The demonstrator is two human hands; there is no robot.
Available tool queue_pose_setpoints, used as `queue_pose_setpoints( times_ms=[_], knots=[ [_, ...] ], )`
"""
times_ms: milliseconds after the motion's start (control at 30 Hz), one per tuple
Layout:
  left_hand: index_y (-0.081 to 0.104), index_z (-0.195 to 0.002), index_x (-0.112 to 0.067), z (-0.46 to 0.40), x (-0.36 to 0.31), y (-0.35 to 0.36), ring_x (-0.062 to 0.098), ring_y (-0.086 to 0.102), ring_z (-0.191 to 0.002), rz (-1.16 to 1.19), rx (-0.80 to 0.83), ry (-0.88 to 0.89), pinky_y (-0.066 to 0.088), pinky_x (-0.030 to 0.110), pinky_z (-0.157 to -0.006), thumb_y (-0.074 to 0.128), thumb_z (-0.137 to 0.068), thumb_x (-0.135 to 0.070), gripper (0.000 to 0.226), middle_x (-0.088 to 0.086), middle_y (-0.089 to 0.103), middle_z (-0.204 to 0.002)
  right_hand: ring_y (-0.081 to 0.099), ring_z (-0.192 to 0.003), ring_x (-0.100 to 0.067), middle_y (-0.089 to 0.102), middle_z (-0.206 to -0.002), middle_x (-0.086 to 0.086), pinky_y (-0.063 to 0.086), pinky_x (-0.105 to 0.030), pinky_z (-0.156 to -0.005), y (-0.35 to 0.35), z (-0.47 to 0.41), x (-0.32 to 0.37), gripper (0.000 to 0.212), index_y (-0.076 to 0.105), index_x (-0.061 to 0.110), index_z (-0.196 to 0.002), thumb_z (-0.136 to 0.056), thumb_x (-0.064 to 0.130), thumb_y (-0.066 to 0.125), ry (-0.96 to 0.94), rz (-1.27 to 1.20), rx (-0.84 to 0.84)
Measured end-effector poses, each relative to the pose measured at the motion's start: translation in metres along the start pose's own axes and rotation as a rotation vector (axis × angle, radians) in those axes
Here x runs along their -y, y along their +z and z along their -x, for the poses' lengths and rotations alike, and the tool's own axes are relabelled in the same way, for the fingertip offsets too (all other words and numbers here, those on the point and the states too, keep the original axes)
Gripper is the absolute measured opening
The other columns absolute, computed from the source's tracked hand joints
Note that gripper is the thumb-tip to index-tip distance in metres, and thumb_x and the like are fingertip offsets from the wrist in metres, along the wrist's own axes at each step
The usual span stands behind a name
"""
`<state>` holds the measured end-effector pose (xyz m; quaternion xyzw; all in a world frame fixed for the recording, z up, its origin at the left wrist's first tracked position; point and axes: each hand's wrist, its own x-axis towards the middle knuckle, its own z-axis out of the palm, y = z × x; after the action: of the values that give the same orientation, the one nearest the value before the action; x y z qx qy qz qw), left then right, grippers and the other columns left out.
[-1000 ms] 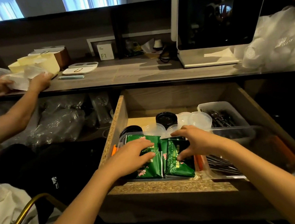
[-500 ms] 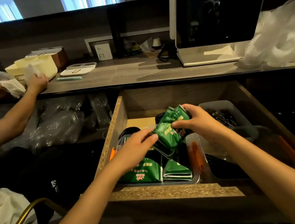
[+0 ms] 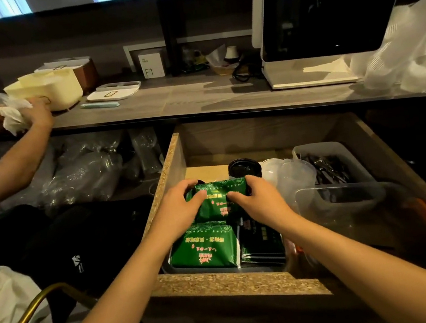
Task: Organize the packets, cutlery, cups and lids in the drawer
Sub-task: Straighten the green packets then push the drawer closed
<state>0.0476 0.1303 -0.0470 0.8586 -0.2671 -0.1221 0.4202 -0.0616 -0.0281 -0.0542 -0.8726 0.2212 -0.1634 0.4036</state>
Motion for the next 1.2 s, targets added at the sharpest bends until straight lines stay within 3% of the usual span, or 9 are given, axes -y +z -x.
queue_pose_setpoints(
  times_ms=[167,300,400,500,567,767,933,1033,1200],
  knots=[
    [0.046,-0.147,-0.023,0.011,-0.006,0.003,0.016,0.045,-0.137,-0.063,-0.015,0.097,0.038,0.032,-0.109,0.053,-0.102,-0.035,0.047,-0.004,0.05,-0.147,0.056,-0.07,0.005,0.06,-0.079,0.014,0.042,-0.004,-0.054,-0.003,-0.001,-0.004,0.014,0.058,0.022,-0.096,-0.089,0.024,0.07,0.039,-0.068,-0.011],
    [0.051,-0.143,-0.021,0.024,-0.014,-0.001,0.007,0.046,-0.129,-0.063,-0.049,0.255,0.035,0.022,-0.101,0.051,-0.103,-0.032,0.041,-0.008,0.053,-0.138,0.07,-0.088,-0.022,0.07,-0.105,-0.011,0.059,-0.035,-0.074,-0.031,-0.004,-0.002,0.012,0.062,0.016,-0.103,-0.092,0.014,0.065,0.203,-0.499,-0.019],
    [0.046,-0.147,-0.027,0.027,-0.011,0.001,0.004,0.046,-0.13,-0.099,0.164,0.306,0.036,0.026,-0.104,0.041,-0.104,-0.043,0.046,-0.009,0.052,-0.143,0.069,-0.09,-0.024,0.067,-0.11,-0.013,0.058,-0.035,-0.06,-0.064,-0.005,-0.005,0.022,0.061,0.016,-0.116,-0.094,0.011,0.06,0.276,-0.719,0.066],
    [0.04,-0.149,-0.04,0.027,-0.005,0.006,0.002,0.041,-0.137,-0.207,0.366,0.305,0.029,0.034,-0.114,0.019,-0.095,-0.072,0.066,-0.014,0.047,-0.15,0.07,-0.076,-0.02,0.067,-0.104,-0.011,0.052,-0.026,-0.044,-0.08,-0.005,-0.013,0.036,0.058,0.019,-0.126,-0.092,0.01,0.063,0.265,-0.58,0.254],
    [0.04,-0.151,-0.036,0.026,-0.004,0.007,0.003,0.037,-0.141,-0.25,0.38,0.268,0.021,0.023,-0.112,0.012,-0.092,-0.071,0.075,-0.014,0.045,-0.153,0.068,-0.069,-0.015,0.07,-0.096,-0.008,0.048,-0.023,-0.044,-0.085,-0.007,-0.015,0.046,0.057,0.023,-0.129,-0.086,0.009,0.07,0.216,-0.443,0.314],
    [0.045,-0.149,-0.033,0.029,-0.002,0.003,0.008,0.042,-0.139,-0.241,0.31,0.232,0.028,0.025,-0.105,0.011,-0.09,-0.067,0.076,-0.009,0.052,-0.148,0.067,-0.092,-0.012,0.068,-0.108,0.001,0.056,-0.03,-0.084,-0.063,-0.003,-0.025,0.053,0.061,0.024,-0.127,-0.079,0.016,0.08,0.119,-0.075,0.343],
    [0.043,-0.148,-0.033,0.031,-0.006,0.003,0.002,0.038,-0.137,-0.289,0.343,0.299,0.029,0.023,-0.103,0.025,-0.096,-0.06,0.062,-0.011,0.047,-0.15,0.052,-0.113,-0.002,0.055,-0.128,0.011,0.044,-0.021,-0.09,-0.069,0.01,-0.015,0.041,0.067,0.027,-0.121,-0.081,0.025,0.078,-0.156,0.13,0.145],
    [0.036,-0.151,-0.039,0.031,-0.007,0.004,0.005,0.027,-0.146,-0.402,0.396,0.309,0.021,0.027,-0.114,0.035,-0.099,-0.059,0.056,-0.012,0.035,-0.158,0.044,-0.126,-0.001,0.048,-0.141,0.012,0.034,-0.021,-0.102,-0.072,0.023,-0.009,0.047,0.061,0.03,-0.129,-0.084,0.036,0.073,-0.185,0.209,0.288],
    [0.038,-0.152,-0.035,0.033,-0.007,0.009,0.007,0.018,-0.151,-0.415,0.41,0.308,0.009,0.017,-0.108,0.033,-0.107,-0.044,0.046,-0.009,0.031,-0.161,0.042,-0.133,-0.011,0.042,-0.15,0.004,0.034,-0.021,-0.104,-0.057,0.041,-0.016,0.063,0.051,0.024,-0.14,-0.084,0.039,0.073,-0.235,0.445,0.448]
  ],
)
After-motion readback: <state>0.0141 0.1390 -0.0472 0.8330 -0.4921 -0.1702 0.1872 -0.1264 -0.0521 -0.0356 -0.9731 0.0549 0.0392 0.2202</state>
